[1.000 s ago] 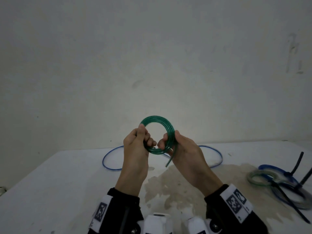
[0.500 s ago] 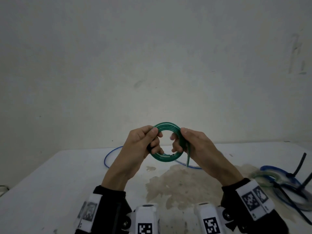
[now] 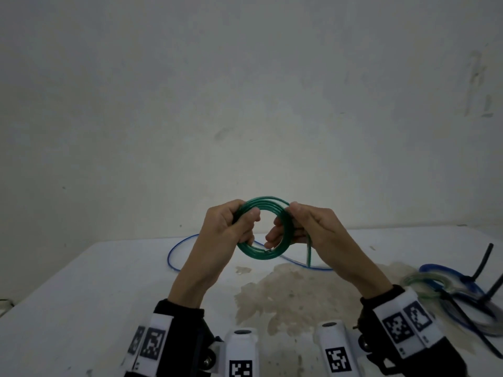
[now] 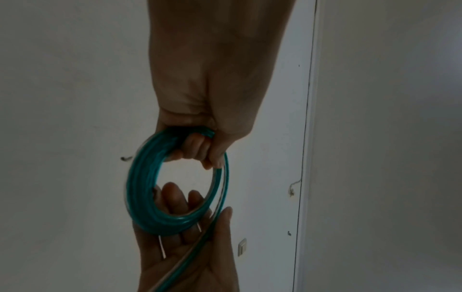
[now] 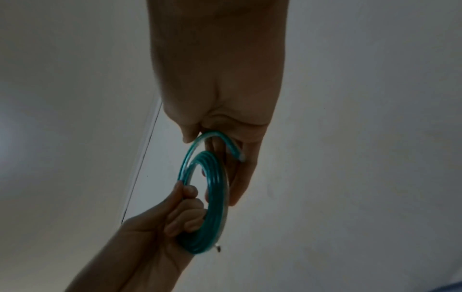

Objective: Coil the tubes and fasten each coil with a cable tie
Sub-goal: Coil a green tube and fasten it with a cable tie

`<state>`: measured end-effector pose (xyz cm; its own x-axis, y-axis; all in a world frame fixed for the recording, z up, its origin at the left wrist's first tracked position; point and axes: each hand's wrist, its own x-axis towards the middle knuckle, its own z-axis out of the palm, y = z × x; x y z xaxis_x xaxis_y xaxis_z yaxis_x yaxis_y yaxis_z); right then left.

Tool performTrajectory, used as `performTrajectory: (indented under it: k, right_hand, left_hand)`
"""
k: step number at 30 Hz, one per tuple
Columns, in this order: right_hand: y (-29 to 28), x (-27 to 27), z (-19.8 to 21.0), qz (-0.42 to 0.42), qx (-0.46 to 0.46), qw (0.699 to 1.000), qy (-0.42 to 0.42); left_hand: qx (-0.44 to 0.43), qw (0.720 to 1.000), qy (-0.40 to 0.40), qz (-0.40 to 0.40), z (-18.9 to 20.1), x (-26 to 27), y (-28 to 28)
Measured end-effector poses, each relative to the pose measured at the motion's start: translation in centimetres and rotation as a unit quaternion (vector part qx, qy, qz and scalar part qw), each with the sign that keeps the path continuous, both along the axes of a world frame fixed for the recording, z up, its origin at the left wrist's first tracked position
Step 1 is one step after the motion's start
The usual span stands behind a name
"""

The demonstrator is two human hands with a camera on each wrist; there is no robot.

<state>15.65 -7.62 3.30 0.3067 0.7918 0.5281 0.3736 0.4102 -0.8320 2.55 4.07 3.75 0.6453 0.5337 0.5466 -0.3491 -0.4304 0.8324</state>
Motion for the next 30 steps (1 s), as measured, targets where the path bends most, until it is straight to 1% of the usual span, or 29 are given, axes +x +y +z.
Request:
performTrajectory:
  k: [3, 7, 9, 12, 14, 17, 20, 22, 24, 26, 28, 30]
  right_hand:
    - [0.1, 0.0, -0.1, -0.004, 0.030, 0.999, 0.012]
    - [0.1, 0.3, 0.0, -0.021, 0.102, 0.994, 0.041]
    - [0.0, 0.6, 0.1, -0.038, 0.127, 0.991, 0.037]
    - [0.0, 0.5, 0.0, -0.049, 0.143, 0.988, 0.009]
    - [0.4, 0.1, -0.2, -0.061, 0.163, 0.985, 0.018]
    - [1.2, -0.7, -1.0, -0.075, 0.193, 0.977, 0.057]
    - [1.9, -1.7, -1.7, -0.068, 0.195, 0.975, 0.079]
    - [2.0, -2.0, -1.6, -0.067, 0.197, 0.975, 0.077]
    - [1.8, -1.8, -1.4, -0.080, 0.205, 0.974, 0.059]
    - [1.5, -1.0, -1.1, -0.086, 0.206, 0.973, 0.054]
    - [1.2, -0.4, -0.9, -0.071, 0.195, 0.976, 0.063]
    - [0.9, -0.3, -0.7, -0.050, 0.180, 0.980, 0.067]
  left_hand:
    - [0.006, 1.000, -0.006, -0.010, 0.0, 0.0, 0.0]
    - [0.010, 0.999, -0.012, -0.033, 0.1, -0.1, 0.0]
    - [0.007, 0.999, -0.023, -0.033, 0.1, -0.2, 0.0]
    - [-0.001, 0.999, -0.047, -0.010, 0.1, 0.2, -0.3]
    - [-0.020, 0.997, -0.068, 0.005, 0.0, 0.5, -0.7]
    - [-0.074, 0.991, -0.112, 0.029, -0.1, 1.1, -1.1]
    - [-0.115, 0.981, -0.151, 0.044, -0.2, 1.5, -1.4]
    - [-0.129, 0.978, -0.159, 0.043, -0.3, 1.6, -1.7]
    - [-0.168, 0.975, -0.148, -0.004, -0.3, 1.6, -1.8]
    - [-0.211, 0.966, -0.114, -0.094, 0.0, 1.2, -1.5]
    - [-0.222, 0.957, -0.075, -0.168, 0.2, 0.6, -1.0]
    - [-0.218, 0.955, -0.060, -0.193, 0.3, 0.1, -0.5]
